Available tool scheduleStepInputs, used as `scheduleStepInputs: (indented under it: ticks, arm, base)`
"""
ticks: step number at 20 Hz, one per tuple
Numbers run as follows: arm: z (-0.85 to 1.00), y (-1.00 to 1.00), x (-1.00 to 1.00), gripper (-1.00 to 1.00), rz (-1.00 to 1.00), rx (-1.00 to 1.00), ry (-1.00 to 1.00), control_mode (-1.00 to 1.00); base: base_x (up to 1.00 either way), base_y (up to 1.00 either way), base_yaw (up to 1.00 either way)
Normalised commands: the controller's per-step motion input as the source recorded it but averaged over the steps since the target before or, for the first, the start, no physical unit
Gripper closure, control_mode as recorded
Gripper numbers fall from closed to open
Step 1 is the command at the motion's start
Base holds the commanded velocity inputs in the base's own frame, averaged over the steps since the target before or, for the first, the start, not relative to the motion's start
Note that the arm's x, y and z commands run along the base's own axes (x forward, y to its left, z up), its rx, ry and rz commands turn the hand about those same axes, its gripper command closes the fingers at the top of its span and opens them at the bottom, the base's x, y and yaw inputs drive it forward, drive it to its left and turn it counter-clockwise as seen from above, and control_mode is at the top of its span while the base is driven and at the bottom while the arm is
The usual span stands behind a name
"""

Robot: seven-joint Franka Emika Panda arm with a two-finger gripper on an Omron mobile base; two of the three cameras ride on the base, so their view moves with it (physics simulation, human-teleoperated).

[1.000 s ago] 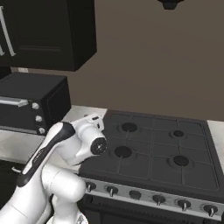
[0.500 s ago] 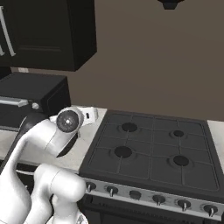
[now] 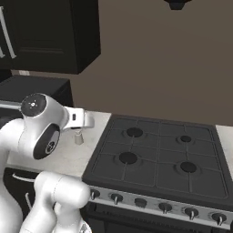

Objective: Collect the turmeric, ketchup, and shaker from the cabinet and place them next to the stove.

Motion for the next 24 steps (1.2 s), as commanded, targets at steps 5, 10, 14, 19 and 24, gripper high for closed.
scheduleStepInputs:
  ticks: [5, 10, 14, 19, 24]
  arm:
    - [-0.14, 0.0, -0.89, -1.0, -0.2, -0.04, 0.03, -1.0]
    - [-0.06, 0.05, -0.7, -1.0, -0.14, 0.0, 0.0, -1.0]
    - [0.0, 0.0, -0.03, -1.0, 0.0, 0.0, 0.0, -1.0]
    - [-0.01, 0.0, -0.13, -1.0, 0.0, 0.0, -0.01, -1.0]
    - [-0.05, 0.0, -0.22, -1.0, 0.0, 0.0, -0.02, 1.0]
  base:
    - [0.0, 0.0, 0.0]
    - [0.0, 0.0, 0.0]
    - [0.0, 0.0, 0.0]
    - [0.0, 0.0, 0.0]
    - [-0.47, 0.03, 0.0]
